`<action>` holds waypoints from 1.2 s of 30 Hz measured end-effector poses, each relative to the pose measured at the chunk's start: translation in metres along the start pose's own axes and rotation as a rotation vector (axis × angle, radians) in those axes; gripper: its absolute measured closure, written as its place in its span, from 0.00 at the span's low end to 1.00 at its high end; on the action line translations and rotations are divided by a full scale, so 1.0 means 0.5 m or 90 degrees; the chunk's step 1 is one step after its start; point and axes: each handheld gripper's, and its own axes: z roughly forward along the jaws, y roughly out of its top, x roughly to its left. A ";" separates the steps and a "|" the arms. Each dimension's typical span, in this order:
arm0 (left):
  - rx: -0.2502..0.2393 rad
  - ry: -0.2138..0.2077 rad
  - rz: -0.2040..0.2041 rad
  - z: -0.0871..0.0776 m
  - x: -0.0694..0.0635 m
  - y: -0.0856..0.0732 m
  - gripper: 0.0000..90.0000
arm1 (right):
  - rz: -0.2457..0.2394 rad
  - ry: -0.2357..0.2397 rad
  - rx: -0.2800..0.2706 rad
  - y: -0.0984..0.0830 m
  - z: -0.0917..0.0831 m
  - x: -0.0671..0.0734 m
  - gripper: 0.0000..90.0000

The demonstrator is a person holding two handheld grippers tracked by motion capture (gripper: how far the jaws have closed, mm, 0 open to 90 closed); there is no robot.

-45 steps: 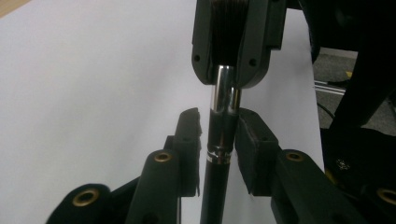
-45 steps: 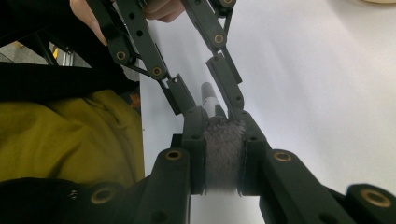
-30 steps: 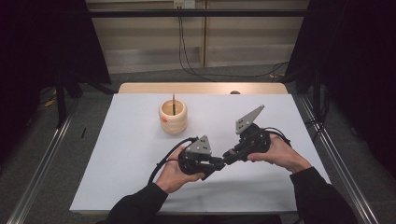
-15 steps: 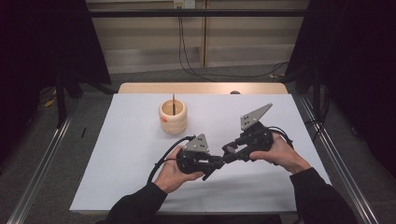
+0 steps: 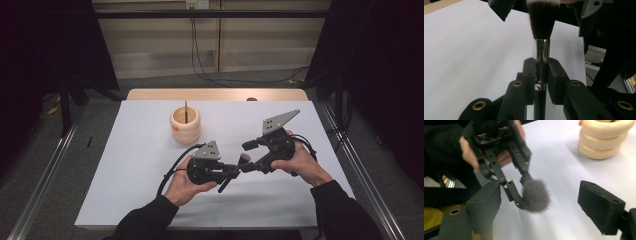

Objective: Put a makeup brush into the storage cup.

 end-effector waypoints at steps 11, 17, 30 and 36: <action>-0.024 0.028 -0.009 -0.015 0.005 0.001 0.87 | 0.004 -0.071 -0.081 -0.007 -0.016 -0.002 0.03; -0.032 0.038 -0.011 -0.021 0.007 0.000 0.87 | 0.014 -0.093 -0.093 -0.017 -0.024 -0.004 0.02; -0.053 0.055 -0.022 -0.036 0.010 0.001 0.87 | 0.014 -0.160 -0.123 -0.036 -0.027 -0.002 0.02; -0.052 0.071 -0.024 -0.045 0.013 0.001 0.87 | 0.018 -0.213 -0.135 -0.050 -0.028 -0.005 0.02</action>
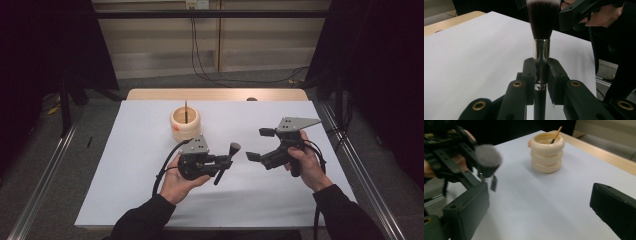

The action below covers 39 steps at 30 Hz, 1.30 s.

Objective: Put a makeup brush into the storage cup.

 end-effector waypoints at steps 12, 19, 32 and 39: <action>-0.025 0.020 -0.011 -0.024 0.009 -0.002 0.87 | 0.004 -0.084 -0.031 -0.053 -0.014 0.001 0.02; -0.034 0.027 -0.021 -0.039 0.014 0.001 0.87 | 0.019 -0.107 -0.036 -0.079 -0.032 0.007 0.01; -0.073 0.065 -0.032 -0.081 0.044 0.012 0.87 | 0.047 -0.139 -0.074 -0.120 -0.055 0.018 0.01; -0.080 0.086 -0.031 -0.094 0.057 0.019 0.87 | 0.056 -0.162 -0.075 -0.146 -0.065 0.013 0.02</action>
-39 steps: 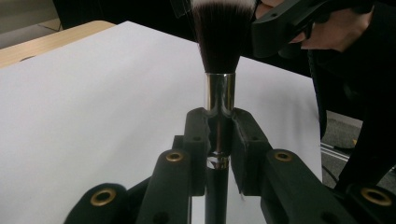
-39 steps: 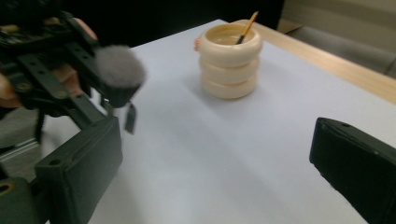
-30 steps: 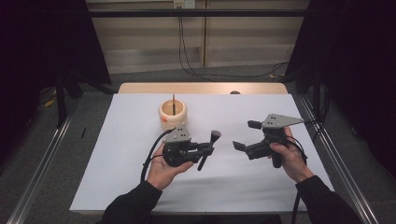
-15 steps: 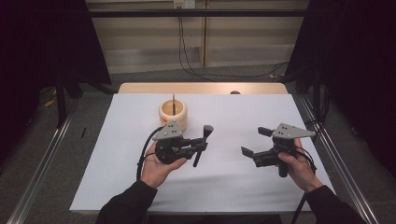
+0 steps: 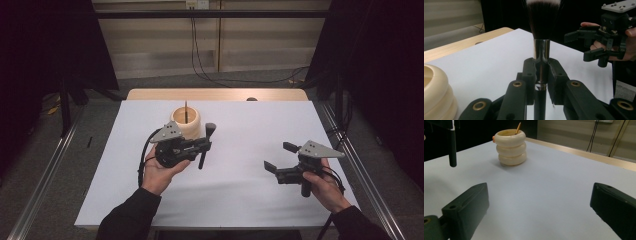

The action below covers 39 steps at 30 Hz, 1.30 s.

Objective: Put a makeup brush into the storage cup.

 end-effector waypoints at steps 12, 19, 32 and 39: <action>-0.041 0.031 -0.010 -0.027 0.037 0.035 0.87 | 0.005 -0.031 0.009 -0.044 -0.039 -0.005 0.03; -0.055 0.064 -0.019 -0.036 0.058 0.048 0.87 | 0.016 -0.039 0.010 -0.062 -0.056 -0.005 0.03; -0.071 0.093 -0.012 -0.039 0.090 0.092 0.87 | 0.010 -0.042 0.001 -0.069 -0.054 -0.004 0.03; -0.078 0.112 -0.016 -0.038 0.118 0.119 0.87 | 0.010 -0.049 -0.007 -0.069 -0.054 -0.005 0.03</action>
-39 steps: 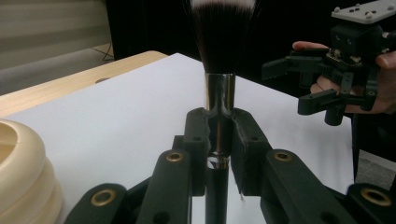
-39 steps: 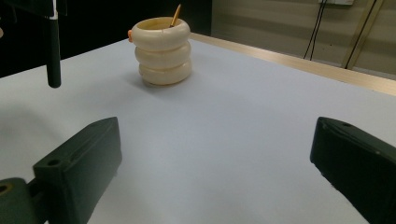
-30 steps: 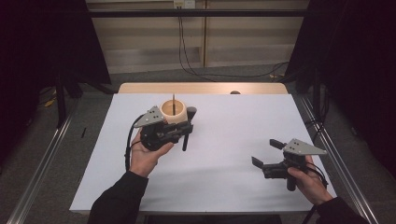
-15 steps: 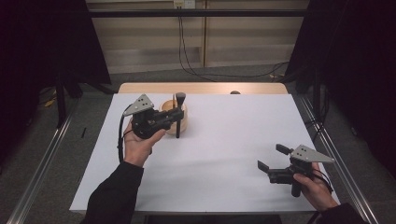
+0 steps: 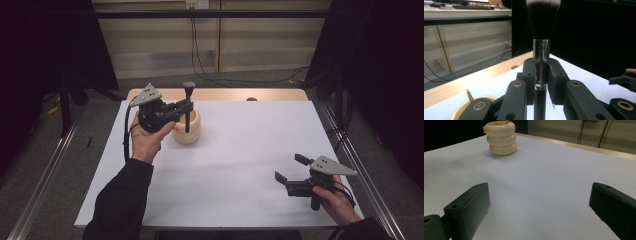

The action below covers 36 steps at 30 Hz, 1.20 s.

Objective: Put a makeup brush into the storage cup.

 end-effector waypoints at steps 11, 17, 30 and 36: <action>-0.007 0.045 -0.007 0.016 0.049 0.018 0.87 | -0.006 0.006 -0.001 -0.001 0.003 0.000 0.03; -0.009 0.071 -0.011 0.037 0.069 0.011 0.87 | 0.007 0.010 -0.008 -0.001 0.001 -0.001 0.03; 0.005 0.091 -0.026 0.061 0.103 -0.009 0.87 | 0.010 0.007 -0.021 -0.002 0.001 -0.001 0.03; 0.006 0.101 -0.036 0.075 0.117 -0.021 0.87 | 0.006 0.000 -0.026 -0.003 0.001 -0.002 0.03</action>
